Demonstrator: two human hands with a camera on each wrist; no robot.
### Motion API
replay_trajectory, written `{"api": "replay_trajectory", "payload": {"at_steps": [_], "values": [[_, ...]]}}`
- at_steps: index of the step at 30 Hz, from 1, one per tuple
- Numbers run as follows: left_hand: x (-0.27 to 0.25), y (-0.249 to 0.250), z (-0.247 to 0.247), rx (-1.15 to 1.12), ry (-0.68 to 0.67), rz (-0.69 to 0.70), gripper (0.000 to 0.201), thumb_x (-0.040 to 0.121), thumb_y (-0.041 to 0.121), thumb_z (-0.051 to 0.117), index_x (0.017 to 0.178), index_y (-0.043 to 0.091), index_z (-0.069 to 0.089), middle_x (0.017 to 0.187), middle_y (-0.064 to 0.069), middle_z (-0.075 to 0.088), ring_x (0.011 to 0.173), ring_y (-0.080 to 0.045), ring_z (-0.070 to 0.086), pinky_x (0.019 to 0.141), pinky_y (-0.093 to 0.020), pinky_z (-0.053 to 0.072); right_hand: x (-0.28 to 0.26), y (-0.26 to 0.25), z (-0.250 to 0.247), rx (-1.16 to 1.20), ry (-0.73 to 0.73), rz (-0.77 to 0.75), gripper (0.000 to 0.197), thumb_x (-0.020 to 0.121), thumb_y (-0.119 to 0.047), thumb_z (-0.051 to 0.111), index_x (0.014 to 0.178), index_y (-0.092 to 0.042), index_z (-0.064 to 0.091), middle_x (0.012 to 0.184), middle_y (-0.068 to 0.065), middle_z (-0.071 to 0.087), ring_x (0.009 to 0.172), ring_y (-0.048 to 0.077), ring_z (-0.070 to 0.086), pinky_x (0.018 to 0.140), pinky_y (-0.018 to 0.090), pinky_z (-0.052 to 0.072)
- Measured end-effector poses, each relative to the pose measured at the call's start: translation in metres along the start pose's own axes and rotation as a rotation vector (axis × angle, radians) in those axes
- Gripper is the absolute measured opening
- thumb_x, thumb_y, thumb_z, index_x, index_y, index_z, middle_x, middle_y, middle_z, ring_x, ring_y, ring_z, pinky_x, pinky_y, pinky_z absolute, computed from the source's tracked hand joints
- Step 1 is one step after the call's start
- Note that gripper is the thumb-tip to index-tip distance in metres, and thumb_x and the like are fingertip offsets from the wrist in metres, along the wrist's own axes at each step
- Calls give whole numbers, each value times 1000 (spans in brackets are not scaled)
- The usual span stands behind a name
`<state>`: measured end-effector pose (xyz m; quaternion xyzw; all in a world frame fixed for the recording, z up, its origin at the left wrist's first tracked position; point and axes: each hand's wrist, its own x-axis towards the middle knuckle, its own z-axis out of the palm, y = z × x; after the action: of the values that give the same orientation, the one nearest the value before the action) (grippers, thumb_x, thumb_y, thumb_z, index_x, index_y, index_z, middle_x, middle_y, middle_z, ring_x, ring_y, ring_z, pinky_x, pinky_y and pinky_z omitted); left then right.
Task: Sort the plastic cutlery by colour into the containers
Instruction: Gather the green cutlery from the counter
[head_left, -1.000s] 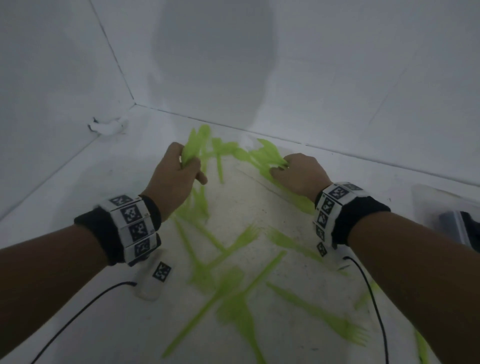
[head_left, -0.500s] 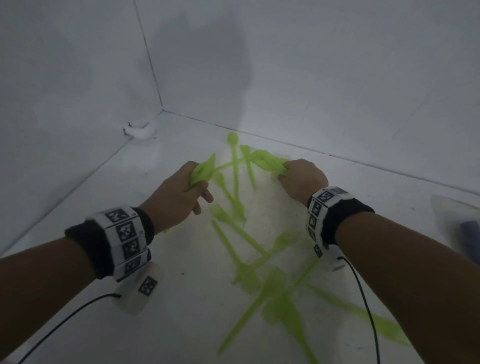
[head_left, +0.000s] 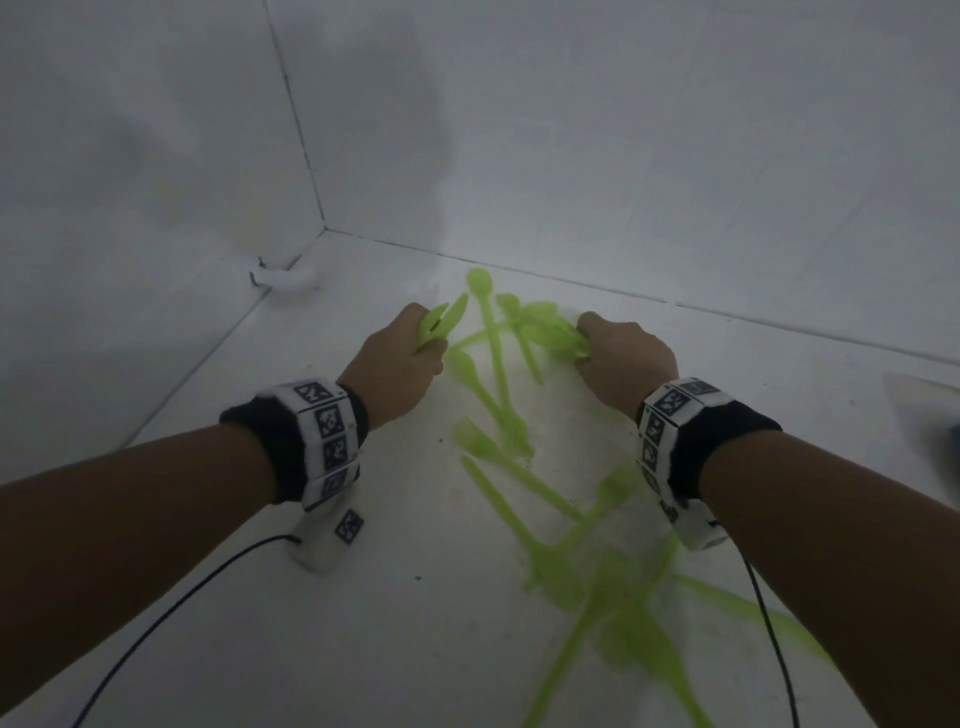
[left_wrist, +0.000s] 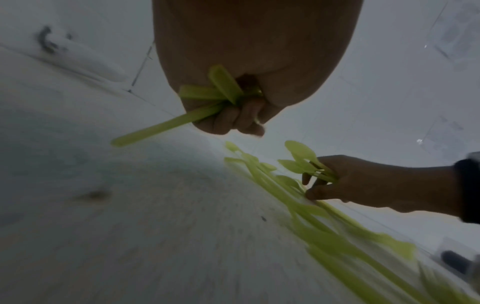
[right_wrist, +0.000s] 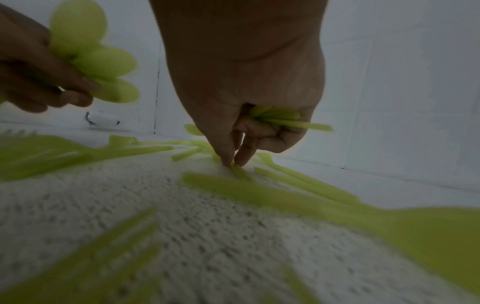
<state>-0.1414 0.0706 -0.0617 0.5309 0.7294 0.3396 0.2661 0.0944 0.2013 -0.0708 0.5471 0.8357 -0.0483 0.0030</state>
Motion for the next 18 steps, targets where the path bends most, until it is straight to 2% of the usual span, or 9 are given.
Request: {"api": "replay_trajectory", "payload": {"at_steps": [2,4,7,10,12,13,15,18], "values": [[18,7,9,20,23,-35,36,100,43,58,117,13,47,101,-6,65,91,-27,62,76,-35,46,0,-2,-2,35,-41,42,24,96,-22,55,119,-13,55,109,10,65,88,31,59,71,33,45],[36,15,18,70,51,-73,53,95,51,64,125,11,44,108,-7,63,97,-28,61,81,-36,47,0,-3,-3,86,-85,90,23,92,-26,61,109,-10,59,106,8,64,93,30,62,71,31,46],[63,23,31,171,41,-103,60,91,53,68,127,8,49,120,-10,62,107,-30,61,82,-34,47,0,-1,-2,244,-35,162,22,90,-32,62,81,-15,52,87,3,58,77,21,56,60,29,38],[85,26,41,282,-8,-122,55,92,56,65,115,7,58,116,-11,65,97,-30,60,74,-31,41,-5,1,-5,447,51,253,24,93,-34,55,78,-16,47,81,2,56,69,17,51,56,30,34],[92,28,47,328,-59,-160,53,92,58,65,107,8,59,104,-9,63,95,-31,61,72,-31,41,-8,0,-6,561,76,283,24,94,-33,52,83,-12,51,83,5,62,74,23,58,61,33,43],[94,29,51,350,-80,-168,48,92,56,65,98,9,57,94,-7,60,90,-30,60,71,-31,42,-9,-1,-6,616,81,287,24,94,-32,51,86,-9,53,86,7,66,78,26,62,66,36,50],[98,30,55,383,-92,-171,42,93,47,67,79,11,50,82,-4,55,76,-25,56,63,-30,41,-11,-3,-4,693,83,275,26,95,-31,51,91,-6,54,90,12,70,81,28,65,73,40,53],[99,30,56,351,-78,-196,35,93,35,66,71,11,50,77,-6,58,62,-20,52,51,-28,36,-11,-10,-5,718,70,221,24,99,-32,50,92,-9,52,95,15,69,77,26,59,69,37,49]]}}
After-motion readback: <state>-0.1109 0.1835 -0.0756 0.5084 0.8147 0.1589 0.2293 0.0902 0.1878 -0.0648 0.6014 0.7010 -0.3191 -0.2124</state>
